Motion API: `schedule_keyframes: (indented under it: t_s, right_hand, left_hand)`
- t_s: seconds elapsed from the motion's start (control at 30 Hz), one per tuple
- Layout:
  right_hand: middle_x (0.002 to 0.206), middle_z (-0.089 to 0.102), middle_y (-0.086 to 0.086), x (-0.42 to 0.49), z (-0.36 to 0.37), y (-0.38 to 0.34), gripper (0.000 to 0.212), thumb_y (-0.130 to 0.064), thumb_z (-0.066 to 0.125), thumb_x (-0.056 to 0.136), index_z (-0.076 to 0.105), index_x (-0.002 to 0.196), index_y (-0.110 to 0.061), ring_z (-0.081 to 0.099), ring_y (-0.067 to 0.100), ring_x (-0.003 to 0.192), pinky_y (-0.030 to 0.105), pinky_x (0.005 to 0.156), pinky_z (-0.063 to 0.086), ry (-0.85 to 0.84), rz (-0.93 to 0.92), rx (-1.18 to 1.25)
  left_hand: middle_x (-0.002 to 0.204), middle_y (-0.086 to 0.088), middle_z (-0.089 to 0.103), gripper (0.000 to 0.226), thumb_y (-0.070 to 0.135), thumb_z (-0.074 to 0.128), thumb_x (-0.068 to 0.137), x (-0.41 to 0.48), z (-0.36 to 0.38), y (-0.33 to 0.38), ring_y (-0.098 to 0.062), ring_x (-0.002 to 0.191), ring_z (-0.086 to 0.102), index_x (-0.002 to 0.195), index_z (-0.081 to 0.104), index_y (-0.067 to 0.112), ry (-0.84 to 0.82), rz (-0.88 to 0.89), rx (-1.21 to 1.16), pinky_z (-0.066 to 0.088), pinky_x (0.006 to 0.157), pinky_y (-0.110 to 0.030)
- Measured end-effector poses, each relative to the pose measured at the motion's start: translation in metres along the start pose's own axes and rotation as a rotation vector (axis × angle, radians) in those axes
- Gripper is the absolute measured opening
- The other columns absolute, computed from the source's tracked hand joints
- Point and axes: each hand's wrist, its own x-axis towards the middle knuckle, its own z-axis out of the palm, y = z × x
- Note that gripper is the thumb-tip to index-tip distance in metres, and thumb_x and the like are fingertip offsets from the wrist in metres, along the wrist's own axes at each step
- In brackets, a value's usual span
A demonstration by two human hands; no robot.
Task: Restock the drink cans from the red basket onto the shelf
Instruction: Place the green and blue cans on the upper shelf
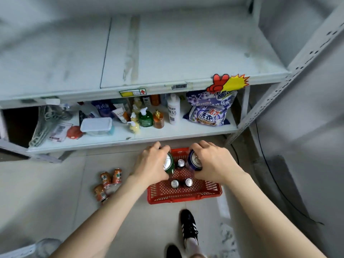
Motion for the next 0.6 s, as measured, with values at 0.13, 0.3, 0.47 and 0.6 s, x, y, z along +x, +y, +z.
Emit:
schedule_keyframes:
  t_s: [0.13,0.3,0.47,0.6]
  right_hand:
    - [0.113,0.056,-0.001,-0.034,-0.060,-0.018,0.068,-0.046,0.070,0.066,0.045,0.126,-0.023,0.060,0.024,0.101,0.035,0.074,0.052,0.011,-0.031,0.022]
    - [0.116,0.059,-0.002,-0.069,-0.129,-0.033,0.074,-0.046,0.071,0.065,0.045,0.130,-0.025,0.060,0.023,0.103,0.038,0.079,0.054,0.051,-0.054,0.016]
    - [0.108,0.064,-0.004,-0.097,-0.197,-0.034,0.063,-0.038,0.074,0.064,0.051,0.122,-0.026,0.059,0.020,0.095,0.038,0.079,0.055,0.086,-0.047,0.089]
    - [0.102,0.066,-0.007,-0.110,-0.250,-0.024,0.060,-0.038,0.073,0.058,0.055,0.115,-0.032,0.060,0.016,0.092,0.036,0.079,0.055,0.136,-0.060,0.112]
  left_hand:
    - [0.110,0.003,0.052,0.075,0.037,0.087,0.057,-0.038,-0.060,0.011,-0.020,0.099,0.057,0.122,0.052,0.023,0.023,0.063,0.003,0.053,0.077,-0.034]
    - [0.110,0.007,0.052,0.079,0.041,0.084,0.056,-0.072,-0.129,0.025,-0.017,0.101,0.054,0.127,0.052,0.028,0.035,0.134,0.046,0.051,0.078,-0.033]
    - [0.102,0.009,0.052,0.073,0.038,0.086,0.055,-0.095,-0.202,0.048,-0.013,0.092,0.050,0.121,0.056,0.030,0.073,0.195,0.053,0.043,0.069,-0.027]
    - [0.108,0.010,0.062,0.069,0.037,0.088,0.054,-0.106,-0.262,0.068,-0.011,0.093,0.056,0.117,0.060,0.032,0.122,0.239,0.022,0.049,0.074,-0.025]
